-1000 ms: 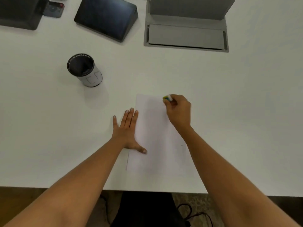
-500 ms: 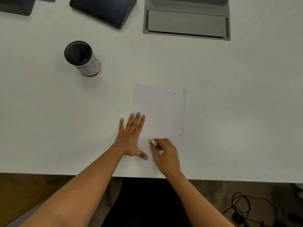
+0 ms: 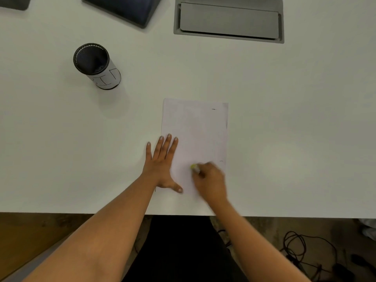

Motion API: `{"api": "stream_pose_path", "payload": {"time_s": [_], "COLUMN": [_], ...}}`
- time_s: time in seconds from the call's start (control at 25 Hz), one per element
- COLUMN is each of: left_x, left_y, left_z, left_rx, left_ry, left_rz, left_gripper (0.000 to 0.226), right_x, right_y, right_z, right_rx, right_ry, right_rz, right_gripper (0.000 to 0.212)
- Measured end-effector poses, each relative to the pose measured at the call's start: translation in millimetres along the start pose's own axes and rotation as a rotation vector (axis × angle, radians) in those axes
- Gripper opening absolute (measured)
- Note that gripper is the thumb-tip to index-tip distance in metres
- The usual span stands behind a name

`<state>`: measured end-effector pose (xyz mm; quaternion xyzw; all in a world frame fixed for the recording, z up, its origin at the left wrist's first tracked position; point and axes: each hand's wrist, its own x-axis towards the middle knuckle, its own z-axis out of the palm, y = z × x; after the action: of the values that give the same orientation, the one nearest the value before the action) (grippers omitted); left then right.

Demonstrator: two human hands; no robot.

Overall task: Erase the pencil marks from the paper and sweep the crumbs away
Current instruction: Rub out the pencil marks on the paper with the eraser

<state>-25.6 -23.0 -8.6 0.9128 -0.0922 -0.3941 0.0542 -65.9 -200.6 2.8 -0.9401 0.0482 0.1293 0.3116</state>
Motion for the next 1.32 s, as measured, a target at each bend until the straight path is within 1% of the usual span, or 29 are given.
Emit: {"api": "stream_pose_path", "payload": {"time_s": [0.04,0.08,0.12,0.16,0.28,0.32,0.36,0.4,0.44,0.52,0.56,0.6,0.68,0.76,0.8,0.84,0.88,0.92,1.0,1.04,1.16,1.2,1.28,1.32], "left_x": [0.5,0.9,0.8,1.0,0.8,0.2,0.1,0.1,0.3,1.2,1.2,0.8,0.9,1.7,1.9,1.9,2.2,2.0,1.6,1.3,1.0,0.9,0.0,0.4], "left_y": [0.5,1.3,1.6,1.3,-0.3,-0.2,-0.1,0.4,1.0,1.9,2.5,2.6,2.0,2.3,3.0,3.7,4.2,4.5,5.1,5.2,4.1,4.1,4.8,5.2], "left_z": [-0.8,-1.3,-1.2,-0.9,-0.8,-1.1,-0.1,0.3,-0.1,-0.5,-0.3,-0.8,-2.7,-2.3,-2.8,-3.6,-3.2,-3.2,-5.3,-6.1,-5.9,-6.3,-6.6,-5.9], "left_rx": [0.0,-0.001,-0.002,-0.001,-0.003,-0.007,-0.011,-0.017,-0.022,-0.021,-0.015,-0.007,0.019,0.028,0.028,0.032,0.038,0.039,0.022,0.01,0.008,0.008,0.011,0.012], "left_ry": [-0.004,-0.01,-0.013,-0.011,-0.004,-0.006,-0.005,-0.003,-0.002,0.001,-0.001,-0.007,-0.032,-0.039,-0.044,-0.049,-0.054,-0.055,-0.067,-0.068,-0.053,-0.057,-0.067,-0.068], "left_rz": [-0.004,-0.007,-0.006,-0.003,0.007,0.009,0.012,0.011,0.004,-0.009,-0.014,-0.014,-0.01,-0.017,-0.023,-0.026,-0.028,-0.033,-0.035,-0.035,-0.034,-0.033,-0.031,-0.033], "left_gripper": [0.164,0.164,0.164,0.165,0.164,0.164,0.165,0.165,0.164,0.159,0.156,0.158,0.165,0.167,0.167,0.167,0.167,0.167,0.167,0.168,0.169,0.168,0.168,0.168], "right_x": [-21.7,-32.0,-24.5,-5.1,58.7,66.7,64.2,52.7,34.1,-3.3,-5.4,8.3,52.5,90.7,97.0,91.6,76.9,54.4,18.5,22.5,89.7,109.4,115.4,100.9], "right_y": [-9.2,-9.8,-3.1,9.0,34.9,36.8,28.5,13.6,-4.0,-29.2,-30.8,-28.9,-21.9,-16.8,-17.2,-23.9,-31.1,-37.2,-32.3,-22.4,11.9,18.9,18.2,8.8], "right_z": [11.1,15.1,11.0,0.8,-46.1,-51.2,-47.1,-34.3,-16.3,12.3,18.6,17.4,3.9,-12.4,-14.0,-11.5,-5.3,3.3,9.5,2.8,-38.8,-53.5,-56.2,-45.7], "right_rx": [-0.012,-0.03,-0.042,-0.062,-0.12,-0.108,-0.117,-0.104,-0.077,-0.048,-0.065,-0.084,-0.119,-0.099,-0.064,-0.054,-0.047,-0.023,-0.004,-0.015,-0.107,-0.123,-0.13,-0.139], "right_ry": [-0.108,-0.16,-0.129,-0.053,0.218,0.262,0.277,0.236,0.14,-0.125,-0.203,-0.217,-0.142,0.011,0.069,0.09,0.062,-0.021,-0.167,-0.168,0.042,0.101,0.147,0.118], "right_rz": [-0.067,-0.117,-0.136,-0.107,0.14,0.18,0.176,0.132,0.058,-0.136,-0.217,-0.259,-0.231,-0.145,-0.109,-0.085,-0.083,-0.095,-0.181,-0.173,0.028,0.071,0.068,0.053], "right_gripper": [0.009,0.009,0.01,0.011,0.02,0.023,0.022,0.02,0.019,0.018,0.019,0.021,0.022,0.025,0.026,0.027,0.029,0.029,0.026,0.025,0.025,0.025,0.025,0.025]}}
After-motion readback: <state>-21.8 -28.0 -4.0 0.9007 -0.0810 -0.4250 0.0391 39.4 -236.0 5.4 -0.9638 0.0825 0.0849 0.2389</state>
